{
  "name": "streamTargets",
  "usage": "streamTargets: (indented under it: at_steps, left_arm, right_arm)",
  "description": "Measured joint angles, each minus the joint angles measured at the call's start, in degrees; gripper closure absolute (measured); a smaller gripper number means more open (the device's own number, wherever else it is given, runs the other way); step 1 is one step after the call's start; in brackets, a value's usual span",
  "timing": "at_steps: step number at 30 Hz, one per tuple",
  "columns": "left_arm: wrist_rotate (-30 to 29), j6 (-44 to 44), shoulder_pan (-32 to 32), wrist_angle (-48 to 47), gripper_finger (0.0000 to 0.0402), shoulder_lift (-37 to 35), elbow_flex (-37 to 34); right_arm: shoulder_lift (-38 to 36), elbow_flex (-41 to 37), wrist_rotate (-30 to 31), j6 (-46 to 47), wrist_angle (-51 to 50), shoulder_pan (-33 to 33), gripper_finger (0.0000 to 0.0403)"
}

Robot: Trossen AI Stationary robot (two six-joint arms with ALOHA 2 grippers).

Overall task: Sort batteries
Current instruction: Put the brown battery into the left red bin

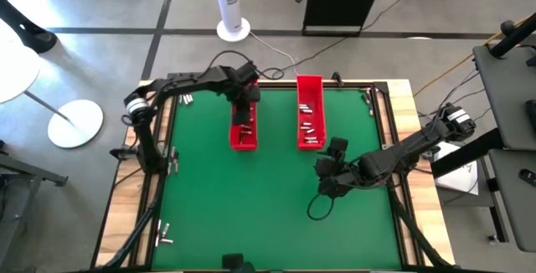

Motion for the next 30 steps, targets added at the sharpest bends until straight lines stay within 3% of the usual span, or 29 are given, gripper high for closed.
streamTargets:
  at_steps: [19, 30]
  left_arm:
    - [-0.4, 5.5, 1.0, 0.3, 0.0371, 8.4, 0.5]
    - [-0.6, 5.1, 1.0, 0.8, 0.0365, 9.4, 0.5]
  right_arm:
    - [0.0, -1.0, 0.6, 0.1, 1.7, -1.2, 0.0188]
    - [0.0, -1.7, 0.6, 0.4, 2.6, -1.3, 0.0188]
